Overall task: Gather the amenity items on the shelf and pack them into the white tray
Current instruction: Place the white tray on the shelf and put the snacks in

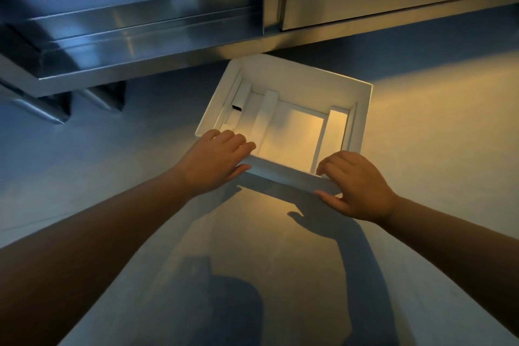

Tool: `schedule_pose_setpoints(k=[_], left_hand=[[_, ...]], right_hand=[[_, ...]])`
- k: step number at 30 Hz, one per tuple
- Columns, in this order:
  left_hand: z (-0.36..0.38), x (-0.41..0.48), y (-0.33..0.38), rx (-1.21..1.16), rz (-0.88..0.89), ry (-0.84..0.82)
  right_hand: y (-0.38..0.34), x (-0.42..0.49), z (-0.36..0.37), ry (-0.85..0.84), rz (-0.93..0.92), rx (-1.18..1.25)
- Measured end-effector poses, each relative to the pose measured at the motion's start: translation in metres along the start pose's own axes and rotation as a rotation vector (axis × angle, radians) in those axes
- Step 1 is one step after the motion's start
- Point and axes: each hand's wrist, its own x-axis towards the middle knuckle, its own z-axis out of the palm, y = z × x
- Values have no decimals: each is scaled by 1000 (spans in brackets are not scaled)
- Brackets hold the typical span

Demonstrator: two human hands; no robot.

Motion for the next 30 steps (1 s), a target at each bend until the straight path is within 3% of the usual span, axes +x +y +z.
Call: schedule_pose_setpoints(k=[9,16,20,30], left_hand=[[-8,-2,-4,-47,-70,22],[-98,-25,6,-143,-164,-50],[-180,-59,30,-239,-158,-180],[-504,-102,31,-161,7,-16]], right_hand=[[-3,17,-15,-27,-93,-82],[-26,39,-120,-196,-102,-9],[-54,39,-208,-297,-185,-19],[-122,77,-489,-154,-241,-79]])
